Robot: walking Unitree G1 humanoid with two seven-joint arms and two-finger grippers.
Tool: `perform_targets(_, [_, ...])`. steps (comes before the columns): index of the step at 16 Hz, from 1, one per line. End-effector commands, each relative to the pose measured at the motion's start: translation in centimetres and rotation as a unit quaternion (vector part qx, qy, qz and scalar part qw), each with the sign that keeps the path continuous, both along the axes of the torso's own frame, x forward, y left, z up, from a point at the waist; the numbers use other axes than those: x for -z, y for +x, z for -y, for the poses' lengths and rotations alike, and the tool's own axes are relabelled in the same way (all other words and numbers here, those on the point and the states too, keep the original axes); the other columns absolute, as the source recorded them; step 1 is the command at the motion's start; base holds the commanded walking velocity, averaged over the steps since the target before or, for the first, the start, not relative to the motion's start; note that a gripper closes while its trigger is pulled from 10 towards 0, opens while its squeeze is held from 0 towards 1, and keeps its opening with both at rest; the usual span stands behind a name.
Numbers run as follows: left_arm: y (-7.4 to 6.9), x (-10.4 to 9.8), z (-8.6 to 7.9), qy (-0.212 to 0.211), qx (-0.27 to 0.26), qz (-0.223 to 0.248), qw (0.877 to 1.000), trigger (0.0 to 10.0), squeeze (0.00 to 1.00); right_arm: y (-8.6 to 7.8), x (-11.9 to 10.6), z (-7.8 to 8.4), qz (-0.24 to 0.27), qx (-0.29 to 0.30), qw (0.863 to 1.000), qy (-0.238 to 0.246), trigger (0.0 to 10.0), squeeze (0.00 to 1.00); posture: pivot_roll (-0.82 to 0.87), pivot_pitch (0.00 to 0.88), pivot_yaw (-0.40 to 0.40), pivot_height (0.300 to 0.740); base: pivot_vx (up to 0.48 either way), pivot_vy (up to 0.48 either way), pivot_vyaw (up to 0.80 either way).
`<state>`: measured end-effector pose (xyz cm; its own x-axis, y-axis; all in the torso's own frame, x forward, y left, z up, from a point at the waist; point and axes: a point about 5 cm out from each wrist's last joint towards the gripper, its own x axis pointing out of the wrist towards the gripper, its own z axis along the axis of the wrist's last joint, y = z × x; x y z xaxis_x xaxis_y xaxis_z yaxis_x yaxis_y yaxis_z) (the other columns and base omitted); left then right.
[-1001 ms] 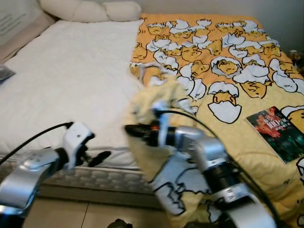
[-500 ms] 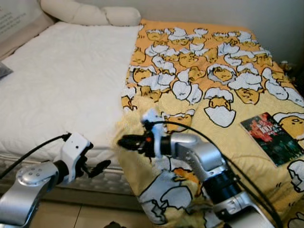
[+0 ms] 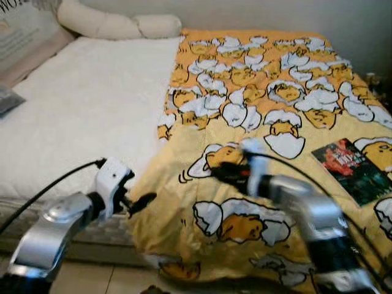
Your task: Clean up the room
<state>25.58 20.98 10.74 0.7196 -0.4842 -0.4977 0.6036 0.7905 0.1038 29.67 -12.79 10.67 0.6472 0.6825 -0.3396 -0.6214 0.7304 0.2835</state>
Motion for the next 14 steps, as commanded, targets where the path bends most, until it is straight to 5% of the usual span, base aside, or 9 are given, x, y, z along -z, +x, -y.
perform_targets(1, [0.7,-0.2,-0.1,0.013,-0.023,0.029,0.999,10.0,0.0,0.0,-0.5,0.7,0.033,0.024,0.999,-0.021,10.0,1.0,-0.13,0.003,0.074,0.74,0.0,0.0,0.0])
perform_targets(2, [1.4,-0.1,0.7,0.012,-0.053,0.08,0.995,10.0,0.0,-0.4,0.1,1.8,0.062,0.071,0.994,-0.063,10.0,1.0,-0.14,0.004,0.082,0.74,0.0,0.0,0.0])
perform_targets(3, [1.4,-0.1,1.0,0.007,-0.058,0.084,0.995,10.0,0.0,-0.5,0.2,2.0,0.066,0.08,0.992,-0.068,10.0,1.0,-0.14,0.005,0.081,0.74,0.0,0.0,0.0])
perform_targets(4, [1.5,0.0,1.7,-0.014,-0.089,0.099,0.991,10.0,0.0,-0.9,0.6,2.2,0.075,0.104,0.989,-0.08,10.0,0.0,-0.13,0.005,0.069,0.74,0.0,0.0,0.0])
perform_targets(9, [-0.1,0.9,2.6,-0.027,-0.163,0.122,0.979,10.0,0.0,-2.8,3.3,3.4,0.083,0.239,0.961,-0.11,10.0,0.0,-0.1,0.006,0.057,0.74,0.0,0.169,0.0])
perform_targets(14, [-1.2,1.0,2.6,-0.016,-0.18,0.125,0.975,10.0,0.0,-4.7,4.5,2.8,0.089,0.268,0.951,-0.122,10.0,0.0,-0.09,0.016,0.048,0.74,0.0,0.48,0.0])
